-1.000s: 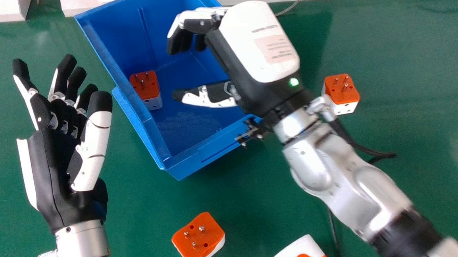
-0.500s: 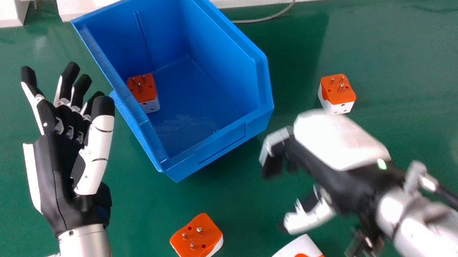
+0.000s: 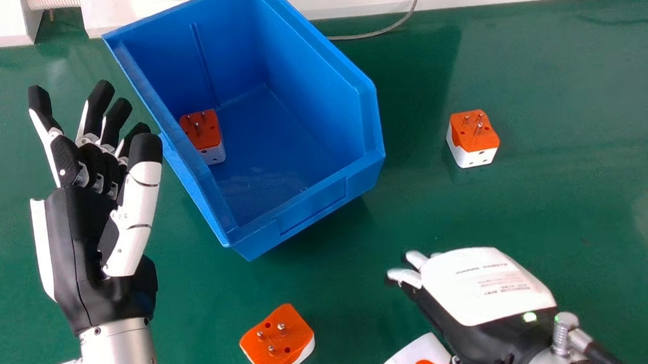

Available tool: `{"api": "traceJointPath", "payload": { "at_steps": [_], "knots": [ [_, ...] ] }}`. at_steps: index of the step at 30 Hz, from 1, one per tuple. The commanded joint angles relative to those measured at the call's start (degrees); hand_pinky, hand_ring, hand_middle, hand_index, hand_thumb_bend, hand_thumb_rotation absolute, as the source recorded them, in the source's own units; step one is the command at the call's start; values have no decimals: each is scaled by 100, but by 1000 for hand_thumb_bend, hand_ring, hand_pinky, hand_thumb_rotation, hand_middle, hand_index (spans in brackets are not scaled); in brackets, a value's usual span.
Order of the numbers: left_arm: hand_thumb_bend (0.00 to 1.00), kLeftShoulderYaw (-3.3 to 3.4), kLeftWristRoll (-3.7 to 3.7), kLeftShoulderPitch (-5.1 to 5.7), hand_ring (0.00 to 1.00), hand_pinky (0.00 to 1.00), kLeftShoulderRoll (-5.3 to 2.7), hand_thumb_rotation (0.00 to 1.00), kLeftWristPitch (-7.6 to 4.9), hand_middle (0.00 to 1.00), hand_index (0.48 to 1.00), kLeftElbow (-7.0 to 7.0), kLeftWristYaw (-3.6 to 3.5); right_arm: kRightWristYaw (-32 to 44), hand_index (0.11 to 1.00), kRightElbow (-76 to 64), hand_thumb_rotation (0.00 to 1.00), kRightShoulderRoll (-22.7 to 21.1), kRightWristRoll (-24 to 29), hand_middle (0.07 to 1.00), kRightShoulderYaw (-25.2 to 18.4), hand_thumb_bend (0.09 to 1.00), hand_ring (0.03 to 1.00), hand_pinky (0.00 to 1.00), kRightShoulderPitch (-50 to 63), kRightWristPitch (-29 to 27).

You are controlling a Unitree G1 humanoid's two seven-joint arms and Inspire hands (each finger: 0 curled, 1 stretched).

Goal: Pick all objects and put in blue box

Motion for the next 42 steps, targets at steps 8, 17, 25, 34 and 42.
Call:
{"api": "traceJointPath", "payload": {
  "at_steps": [8,17,25,34,42],
  "knots": [
    [663,-1,76,-67,899,850,-9,472,-47,919,899,-130,19,-1245,1000,1810,268,177,-755,1000,502,953,1000,1000,-141,-162],
    [675,14,36,-80,902,858,6,465,43,919,894,-186,8,-2163,1000,4659,383,410,-225,1000,710,954,1000,1000,-1022,-172],
    [665,1,30,-19,903,850,-9,460,16,923,901,-208,-17,-3378,712,5561,292,742,923,765,429,591,706,535,-1180,-364],
    [656,8,72,-40,899,842,-11,473,-9,919,900,-176,5,-4425,505,5859,4,802,1614,474,427,526,481,338,-1257,-384],
    [649,9,75,-62,901,843,-14,475,-16,921,903,-151,14,-4874,498,6001,0,602,2011,475,624,526,473,326,-1425,-533]
  ]
}}
